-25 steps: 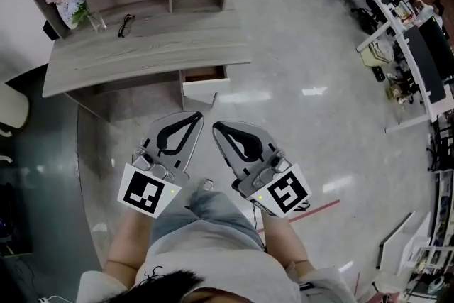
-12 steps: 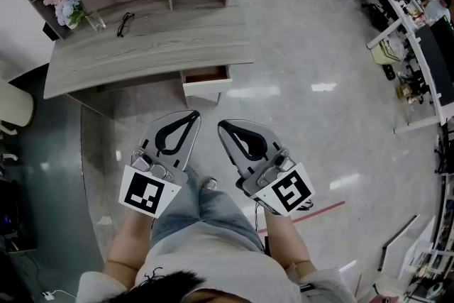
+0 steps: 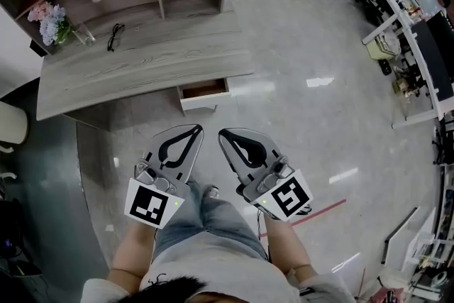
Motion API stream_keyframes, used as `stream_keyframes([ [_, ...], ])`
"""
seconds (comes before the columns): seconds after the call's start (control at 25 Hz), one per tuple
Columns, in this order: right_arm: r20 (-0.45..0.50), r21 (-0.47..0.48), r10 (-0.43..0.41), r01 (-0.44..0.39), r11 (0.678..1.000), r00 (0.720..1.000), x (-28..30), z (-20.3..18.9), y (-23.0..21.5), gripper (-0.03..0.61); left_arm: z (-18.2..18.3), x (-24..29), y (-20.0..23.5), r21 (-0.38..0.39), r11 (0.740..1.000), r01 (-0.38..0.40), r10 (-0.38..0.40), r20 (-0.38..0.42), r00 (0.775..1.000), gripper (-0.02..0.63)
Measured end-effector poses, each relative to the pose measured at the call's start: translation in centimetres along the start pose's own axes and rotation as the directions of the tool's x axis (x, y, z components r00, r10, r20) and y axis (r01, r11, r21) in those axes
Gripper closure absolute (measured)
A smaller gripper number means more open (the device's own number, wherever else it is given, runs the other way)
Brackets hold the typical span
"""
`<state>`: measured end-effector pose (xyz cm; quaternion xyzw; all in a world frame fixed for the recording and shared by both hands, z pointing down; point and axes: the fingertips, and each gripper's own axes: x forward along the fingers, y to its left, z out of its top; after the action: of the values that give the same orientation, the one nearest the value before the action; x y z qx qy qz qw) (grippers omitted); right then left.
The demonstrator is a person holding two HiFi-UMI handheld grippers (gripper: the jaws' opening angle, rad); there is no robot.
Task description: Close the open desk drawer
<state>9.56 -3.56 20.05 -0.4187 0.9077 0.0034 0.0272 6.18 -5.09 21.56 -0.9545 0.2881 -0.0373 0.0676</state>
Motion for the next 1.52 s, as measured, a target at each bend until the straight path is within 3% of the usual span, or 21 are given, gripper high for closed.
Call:
stream_keyframes([
  [0.28, -0.017, 0.004, -0.024, 0.024, 1.0, 1.0, 4.0, -2.0, -3.0, 0.571, -2.8, 2.2, 4.2, -0.066, 0.997, 0.034, -0.034, 0.01, 0.999, 0.603],
  [0.68, -0.034, 0.017, -0.038, 0.039, 0.999, 0.999, 7.8, -8.3, -6.1, 0.571, -8.6, 5.2, 6.8, -0.034, 0.994, 0.109, -0.108, 0.011, 0.994, 0.603],
  [1.0, -0.04, 0.0, -0.053, 0.053, 0.999, 0.998, 8.0, -13.4, -7.0, 0.571, -13.7, 5.4, 6.2, -0.103, 0.99, 0.101, -0.101, 0.006, 0.995, 0.603],
  [1.52, -0.04, -0.026, -0.077, 0.076, 0.997, 0.996, 7.5, -21.2, -7.4, 0.569, -17.2, 4.4, 2.8, -0.074, 0.988, 0.135, -0.131, 0.054, 0.99, 0.603],
])
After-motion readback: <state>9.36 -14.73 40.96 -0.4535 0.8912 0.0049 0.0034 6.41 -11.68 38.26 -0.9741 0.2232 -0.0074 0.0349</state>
